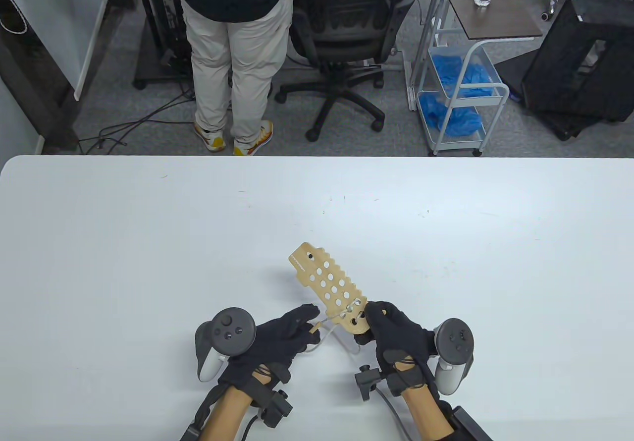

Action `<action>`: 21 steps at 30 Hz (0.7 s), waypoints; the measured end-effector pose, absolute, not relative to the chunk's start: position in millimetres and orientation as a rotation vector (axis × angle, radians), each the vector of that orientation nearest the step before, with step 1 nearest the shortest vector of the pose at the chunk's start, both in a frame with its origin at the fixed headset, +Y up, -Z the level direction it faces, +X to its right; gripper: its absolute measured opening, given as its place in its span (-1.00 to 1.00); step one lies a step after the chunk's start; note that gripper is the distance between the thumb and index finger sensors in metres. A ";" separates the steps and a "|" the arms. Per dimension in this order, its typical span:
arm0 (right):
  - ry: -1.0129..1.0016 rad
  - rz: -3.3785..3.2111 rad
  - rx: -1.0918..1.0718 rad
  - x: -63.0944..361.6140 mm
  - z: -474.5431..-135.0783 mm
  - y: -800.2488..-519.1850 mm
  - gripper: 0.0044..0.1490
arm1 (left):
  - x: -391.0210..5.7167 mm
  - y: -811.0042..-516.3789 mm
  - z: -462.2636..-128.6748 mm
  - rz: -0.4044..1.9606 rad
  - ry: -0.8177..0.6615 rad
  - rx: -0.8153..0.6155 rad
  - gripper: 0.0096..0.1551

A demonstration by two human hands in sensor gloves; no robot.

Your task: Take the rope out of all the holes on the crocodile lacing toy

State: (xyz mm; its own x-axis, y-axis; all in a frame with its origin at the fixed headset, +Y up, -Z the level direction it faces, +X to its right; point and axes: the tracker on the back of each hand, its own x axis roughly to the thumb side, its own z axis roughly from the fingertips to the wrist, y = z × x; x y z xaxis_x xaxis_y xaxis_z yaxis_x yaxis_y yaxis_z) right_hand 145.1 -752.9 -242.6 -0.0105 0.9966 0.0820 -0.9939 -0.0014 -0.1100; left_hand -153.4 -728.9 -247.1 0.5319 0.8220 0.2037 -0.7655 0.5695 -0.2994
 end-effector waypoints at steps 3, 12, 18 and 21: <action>-0.153 1.542 -0.071 149.7 -242.8 -755.4 -0.42 | -156.6 -729.0 -248.1 0.958 -0.328 -0.177 -0.33; -0.143 1.463 -0.170 160.7 -243.9 -761.3 -0.42 | -165.8 -725.7 -250.1 0.967 -0.297 -0.145 -0.29; -0.141 1.424 -0.224 169.1 -244.8 -764.4 -0.41 | -176.5 -725.4 -252.6 0.981 -0.245 -0.121 -0.20; -0.140 1.398 -0.254 173.3 -245.0 -766.2 -0.41 | -181.6 -725.6 -253.8 0.986 -0.220 -0.111 -0.22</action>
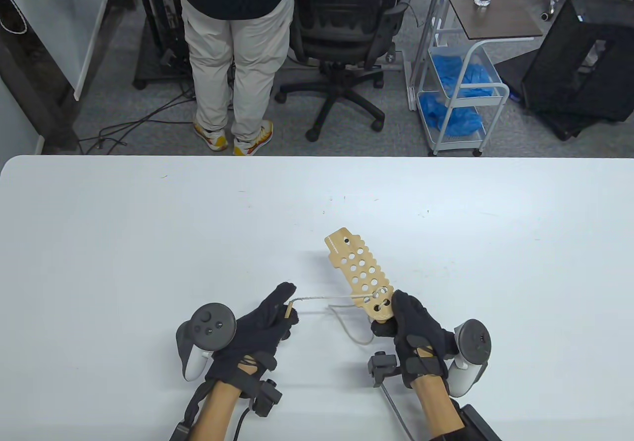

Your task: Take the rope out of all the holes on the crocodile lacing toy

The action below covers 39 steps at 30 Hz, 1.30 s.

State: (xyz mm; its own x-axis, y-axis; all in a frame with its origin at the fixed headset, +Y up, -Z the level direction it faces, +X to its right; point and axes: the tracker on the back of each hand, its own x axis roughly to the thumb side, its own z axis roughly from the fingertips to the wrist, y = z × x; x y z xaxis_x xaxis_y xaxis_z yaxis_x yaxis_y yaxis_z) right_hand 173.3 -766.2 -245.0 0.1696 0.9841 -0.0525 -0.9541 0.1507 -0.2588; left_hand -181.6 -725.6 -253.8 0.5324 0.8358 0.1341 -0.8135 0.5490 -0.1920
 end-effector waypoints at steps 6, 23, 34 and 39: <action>-0.142 1.345 -0.301 179.3 -244.5 -768.9 -0.41 | -192.2 -724.1 -255.1 1.001 -0.182 -0.048 -0.30; -0.117 1.190 -0.393 193.0 -244.0 -774.9 -0.40 | -217.3 -721.1 -256.4 1.015 -0.065 0.074 -0.53; -0.074 1.064 -0.436 204.0 -244.3 -780.0 -0.38 | -233.3 -720.5 -256.9 1.029 0.009 0.100 -0.54; -0.059 1.006 -0.449 210.1 -244.8 -782.2 -0.38 | -239.7 -721.1 -257.7 1.049 0.029 0.107 -0.54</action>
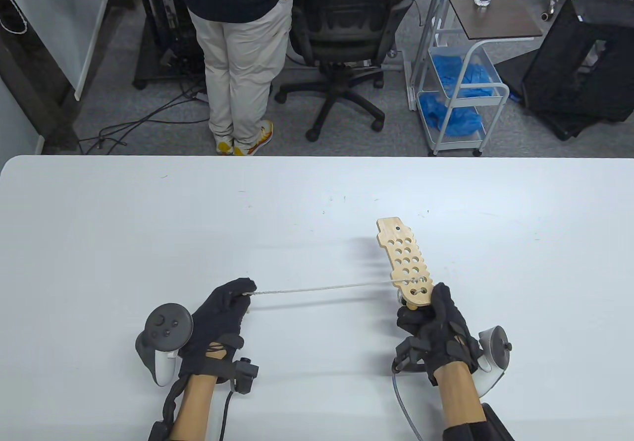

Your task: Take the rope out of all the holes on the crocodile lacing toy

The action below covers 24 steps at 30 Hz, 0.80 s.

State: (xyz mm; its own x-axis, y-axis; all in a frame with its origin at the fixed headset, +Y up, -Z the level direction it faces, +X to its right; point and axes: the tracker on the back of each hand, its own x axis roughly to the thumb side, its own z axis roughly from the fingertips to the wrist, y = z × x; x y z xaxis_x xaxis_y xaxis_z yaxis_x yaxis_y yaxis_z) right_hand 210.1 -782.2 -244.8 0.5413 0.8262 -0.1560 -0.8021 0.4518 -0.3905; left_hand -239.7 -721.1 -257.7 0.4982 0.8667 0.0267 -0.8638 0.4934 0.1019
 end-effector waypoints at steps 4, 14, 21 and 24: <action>-0.064 0.964 -0.468 215.3 -244.0 -784.3 -0.38 | -245.1 -720.6 -257.5 1.070 0.043 0.120 -0.54; -0.080 0.878 -0.505 220.8 -240.9 -786.2 -0.37 | -262.4 -721.3 -255.6 1.149 0.109 0.177 -0.53; -0.070 0.873 -0.497 220.7 -241.6 -786.9 -0.37 | -276.9 -727.3 -254.8 1.259 0.170 0.188 -0.52; -0.073 0.860 -0.501 221.3 -241.1 -786.9 -0.36 | -282.7 -729.3 -253.4 1.285 0.199 0.202 -0.52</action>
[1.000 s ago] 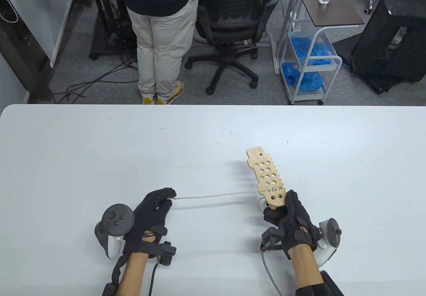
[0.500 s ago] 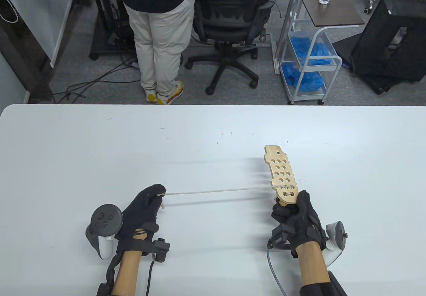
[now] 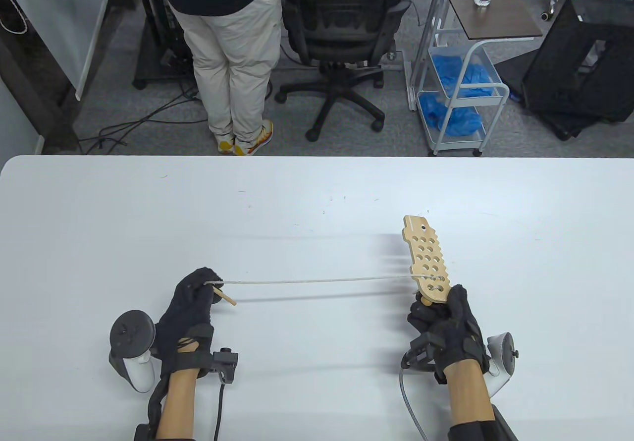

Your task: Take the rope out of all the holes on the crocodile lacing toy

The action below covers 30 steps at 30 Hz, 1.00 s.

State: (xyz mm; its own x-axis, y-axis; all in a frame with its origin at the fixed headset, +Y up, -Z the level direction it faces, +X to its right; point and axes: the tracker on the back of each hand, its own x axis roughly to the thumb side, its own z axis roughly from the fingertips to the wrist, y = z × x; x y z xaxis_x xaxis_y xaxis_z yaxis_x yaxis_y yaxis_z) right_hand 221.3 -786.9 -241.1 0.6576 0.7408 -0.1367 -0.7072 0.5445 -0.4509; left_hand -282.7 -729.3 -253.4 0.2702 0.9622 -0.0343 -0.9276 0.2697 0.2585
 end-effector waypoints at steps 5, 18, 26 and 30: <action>-0.088 0.832 -0.517 222.9 -239.3 -787.1 -0.36 | -290.5 -734.4 -251.0 1.370 0.255 0.227 -0.53; -0.201 0.653 -0.560 229.1 -234.6 -791.7 -0.36 | -301.9 -744.5 -243.9 1.547 0.377 0.287 -0.53; -0.278 0.569 -0.589 231.9 -231.1 -792.8 -0.36 | -307.4 -750.4 -237.5 1.643 0.476 0.357 -0.53; -0.288 0.551 -0.599 231.6 -230.1 -793.0 -0.36 | -307.4 -752.9 -236.6 1.671 0.499 0.354 -0.53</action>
